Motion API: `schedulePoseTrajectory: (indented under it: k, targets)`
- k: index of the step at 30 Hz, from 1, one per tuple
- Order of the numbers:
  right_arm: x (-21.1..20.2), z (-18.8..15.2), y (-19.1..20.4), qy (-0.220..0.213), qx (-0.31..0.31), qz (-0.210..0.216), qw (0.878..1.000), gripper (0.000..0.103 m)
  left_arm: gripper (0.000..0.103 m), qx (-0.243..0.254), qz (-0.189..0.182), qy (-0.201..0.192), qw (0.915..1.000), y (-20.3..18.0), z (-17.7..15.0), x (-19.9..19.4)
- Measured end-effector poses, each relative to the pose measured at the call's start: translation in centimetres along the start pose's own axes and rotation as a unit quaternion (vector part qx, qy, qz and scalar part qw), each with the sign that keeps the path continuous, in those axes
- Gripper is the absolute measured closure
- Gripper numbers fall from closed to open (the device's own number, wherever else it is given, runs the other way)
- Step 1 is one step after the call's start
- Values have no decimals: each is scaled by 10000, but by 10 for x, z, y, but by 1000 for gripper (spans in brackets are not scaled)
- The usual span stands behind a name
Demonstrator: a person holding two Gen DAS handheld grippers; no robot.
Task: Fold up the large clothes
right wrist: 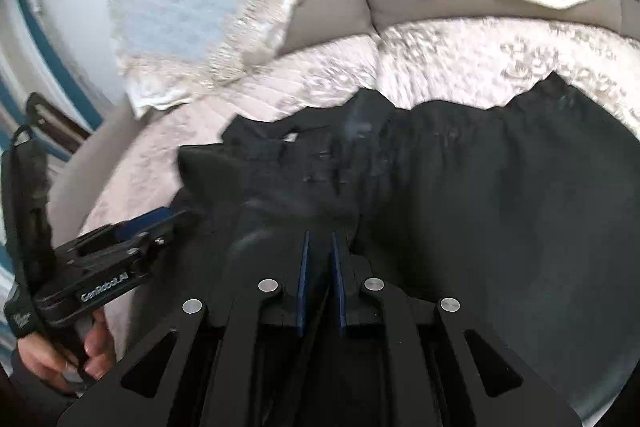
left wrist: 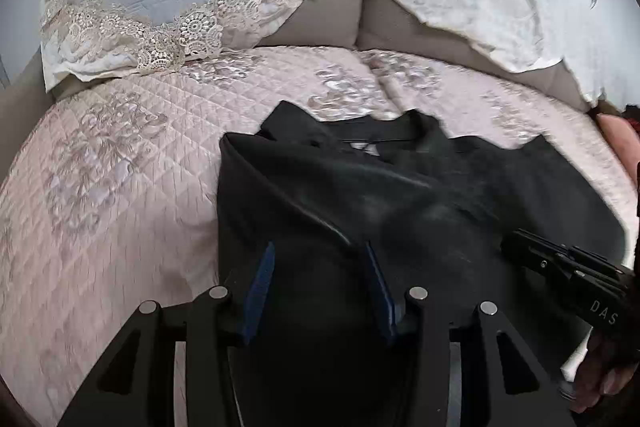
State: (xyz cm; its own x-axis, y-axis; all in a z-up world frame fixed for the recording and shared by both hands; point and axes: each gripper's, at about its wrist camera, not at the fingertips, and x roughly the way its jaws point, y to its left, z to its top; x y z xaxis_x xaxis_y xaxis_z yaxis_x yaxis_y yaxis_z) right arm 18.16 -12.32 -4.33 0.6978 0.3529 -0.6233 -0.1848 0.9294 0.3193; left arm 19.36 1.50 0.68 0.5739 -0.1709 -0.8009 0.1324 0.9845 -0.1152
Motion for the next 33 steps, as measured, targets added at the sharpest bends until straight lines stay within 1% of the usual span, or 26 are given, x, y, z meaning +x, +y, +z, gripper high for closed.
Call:
schedulePoseTrajectory:
  k: [4, 7, 9, 11, 13, 15, 16, 18, 19, 20, 24, 25, 28, 30, 33]
  targets:
    - [-27, -19, 8, -31, -115, -9, 9999, 92, 55, 169, -267, -82, 9995, -18, -15, -34]
    - [-44, -31, 0, -23, 26, -17, 10000, 92, 55, 311, -395, -22, 9987, -36, -28, -50]
    - [-54, -37, -8, -33, 144, -105, 9998, 92, 55, 416, -499, 16, 9979, -46, -36, -55]
    - [-63, -40, -18, -61, 264, -184, 9995, 89, 55, 566, -552, 85, 9968, -57, -44, -55]
    - [-71, -42, -26, -84, 322, -281, 9991, 87, 55, 687, -434, 195, 9965, -63, -51, -44]
    - [-78, -46, -36, -119, 456, -380, 9982, 86, 55, 648, -379, 257, 9968, -64, -57, -31]
    - [-82, -47, -42, -128, 555, -413, 9975, 84, 55, 678, -351, 209, 9969, -65, -58, -29]
    - [-90, -52, -57, -176, 813, -494, 9953, 74, 55, 674, -307, 241, 9970, -67, -56, -29]
    - [-94, -54, -61, -203, 908, -514, 9943, 63, 55, 685, -284, 273, 9969, -68, -55, -29]
    - [-99, -56, -70, -243, 1067, -542, 9925, 56, 55, 693, -269, 291, 9968, -68, -54, -29]
    - [-115, -60, -89, -336, 1395, -609, 9878, 53, 56, 707, -224, 362, 9966, -71, -50, -35]
    - [-119, -60, -94, -375, 1479, -651, 9861, 50, 56, 671, -238, 369, 9968, -71, -47, -38]
    - [-126, -62, -108, -440, 1708, -775, 9813, 45, 56, 592, -349, 236, 9974, -72, -37, -48]
    - [-129, -65, -120, -440, 1911, -879, 9766, 44, 56, 611, -328, 116, 9975, -74, -29, -50]
    - [-130, -70, -139, -423, 2239, -901, 9695, 44, 56, 639, -231, 95, 9976, -79, -19, -41]
